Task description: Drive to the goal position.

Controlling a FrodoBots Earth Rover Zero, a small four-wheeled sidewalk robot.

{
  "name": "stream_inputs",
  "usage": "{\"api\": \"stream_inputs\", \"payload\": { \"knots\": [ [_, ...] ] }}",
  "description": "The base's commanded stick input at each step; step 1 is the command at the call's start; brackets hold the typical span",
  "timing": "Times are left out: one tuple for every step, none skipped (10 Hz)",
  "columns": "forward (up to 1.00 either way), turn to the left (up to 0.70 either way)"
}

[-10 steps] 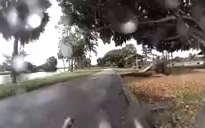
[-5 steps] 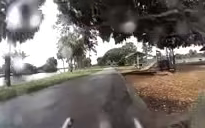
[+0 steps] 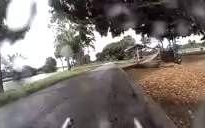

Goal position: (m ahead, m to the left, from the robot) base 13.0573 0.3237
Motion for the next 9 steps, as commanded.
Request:
{"api": "stream_inputs", "payload": {
  "knots": [
    [1.0, 0.0],
    [1.0, 0.0],
    [1.0, 0.0],
    [1.0, 0.0],
    [1.0, 0.0],
    [1.0, 0.0],
    [1.0, 0.0],
    [1.0, 0.0],
    [1.0, 0.0]
  ]
}}
